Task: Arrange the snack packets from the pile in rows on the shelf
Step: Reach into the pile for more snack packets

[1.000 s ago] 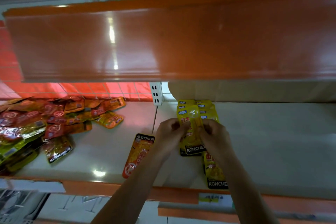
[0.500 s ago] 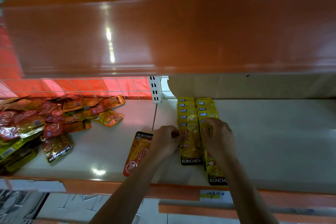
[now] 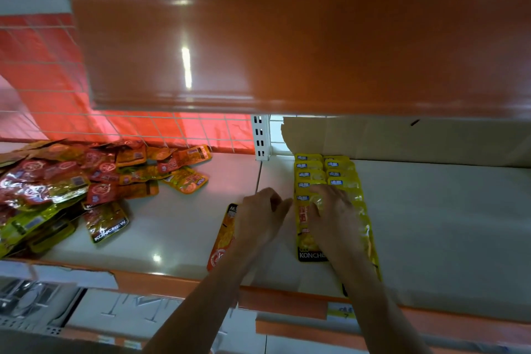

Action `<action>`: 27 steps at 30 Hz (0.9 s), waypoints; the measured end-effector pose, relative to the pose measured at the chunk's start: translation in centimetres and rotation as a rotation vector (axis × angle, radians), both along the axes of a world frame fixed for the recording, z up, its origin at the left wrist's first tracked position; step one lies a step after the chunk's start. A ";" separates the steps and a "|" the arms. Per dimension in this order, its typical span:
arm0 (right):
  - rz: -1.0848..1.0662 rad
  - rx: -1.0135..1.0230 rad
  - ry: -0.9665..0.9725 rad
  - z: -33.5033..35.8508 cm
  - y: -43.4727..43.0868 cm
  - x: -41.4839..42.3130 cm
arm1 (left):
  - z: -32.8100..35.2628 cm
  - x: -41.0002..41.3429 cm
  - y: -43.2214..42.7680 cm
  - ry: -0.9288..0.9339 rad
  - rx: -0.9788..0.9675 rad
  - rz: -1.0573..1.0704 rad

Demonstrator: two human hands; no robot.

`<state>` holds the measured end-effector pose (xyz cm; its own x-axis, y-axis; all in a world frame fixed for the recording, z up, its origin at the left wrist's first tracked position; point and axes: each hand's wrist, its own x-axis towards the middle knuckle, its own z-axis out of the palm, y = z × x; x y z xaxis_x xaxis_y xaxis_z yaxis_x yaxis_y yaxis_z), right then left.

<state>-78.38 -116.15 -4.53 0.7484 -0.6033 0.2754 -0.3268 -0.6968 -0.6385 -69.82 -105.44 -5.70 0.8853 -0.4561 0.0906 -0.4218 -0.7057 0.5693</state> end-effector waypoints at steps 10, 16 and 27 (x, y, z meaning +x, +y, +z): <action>0.279 -0.031 0.296 -0.3 8.5 3.5 | -1.4 7.3 7.2 -0.237 0.104 0.262; 0.147 -0.075 0.471 -0.6 11.4 4.9 | -2.8 10.6 10.7 -0.131 0.308 0.231; 0.138 -0.131 0.461 -1.5 13.4 5.6 | -1.9 9.8 13.2 -0.373 0.309 -0.057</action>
<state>-72.77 -102.74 -6.06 0.8804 -0.4730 -0.0358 -0.4538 -0.8180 -0.3535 -59.99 -92.28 -7.57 0.7908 -0.5588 0.2496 -0.6004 -0.7874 0.1396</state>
